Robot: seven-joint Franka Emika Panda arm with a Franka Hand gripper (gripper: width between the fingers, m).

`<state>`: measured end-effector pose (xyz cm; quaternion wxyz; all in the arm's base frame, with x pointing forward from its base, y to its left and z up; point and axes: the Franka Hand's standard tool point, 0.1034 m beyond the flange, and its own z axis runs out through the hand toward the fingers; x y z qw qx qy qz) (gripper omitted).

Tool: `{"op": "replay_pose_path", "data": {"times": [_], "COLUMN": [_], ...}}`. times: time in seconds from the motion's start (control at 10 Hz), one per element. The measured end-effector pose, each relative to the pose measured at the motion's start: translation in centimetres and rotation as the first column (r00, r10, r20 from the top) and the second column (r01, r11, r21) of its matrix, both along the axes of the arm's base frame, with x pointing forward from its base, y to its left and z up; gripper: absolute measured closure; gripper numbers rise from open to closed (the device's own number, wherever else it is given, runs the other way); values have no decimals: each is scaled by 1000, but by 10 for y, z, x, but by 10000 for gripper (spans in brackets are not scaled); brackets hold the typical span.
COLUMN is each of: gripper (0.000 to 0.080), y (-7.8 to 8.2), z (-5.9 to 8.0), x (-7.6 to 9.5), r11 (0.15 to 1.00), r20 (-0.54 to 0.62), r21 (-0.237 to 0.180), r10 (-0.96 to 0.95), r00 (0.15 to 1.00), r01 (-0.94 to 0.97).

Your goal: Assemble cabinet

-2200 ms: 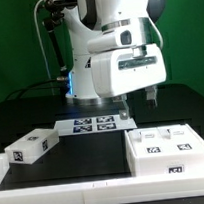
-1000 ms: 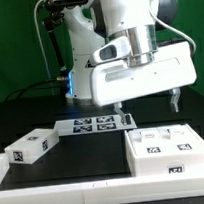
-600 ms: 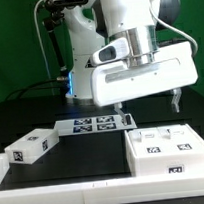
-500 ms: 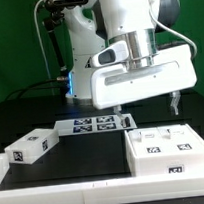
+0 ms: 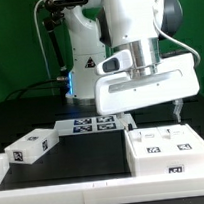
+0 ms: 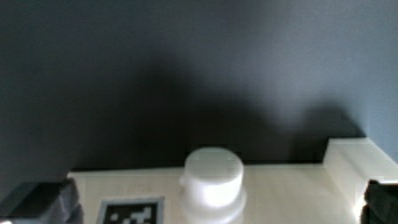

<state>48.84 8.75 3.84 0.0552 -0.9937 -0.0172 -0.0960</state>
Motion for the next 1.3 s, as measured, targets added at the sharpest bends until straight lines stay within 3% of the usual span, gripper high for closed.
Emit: {"op": "replay_pose_path", "data": {"times": [0.5,0.9,1.3], "gripper": [2,2,2], "y": [-1,-2,3], "z": [0,-22,-31], "x": [0,-1,5], "r11": [1000,1000,1000], "r20": [-2,-37,-31], "r21": [-1,1,6], "r10": [1,-28,-24], "r00": [1000,999,999], "r01": [-1,28,24]}}
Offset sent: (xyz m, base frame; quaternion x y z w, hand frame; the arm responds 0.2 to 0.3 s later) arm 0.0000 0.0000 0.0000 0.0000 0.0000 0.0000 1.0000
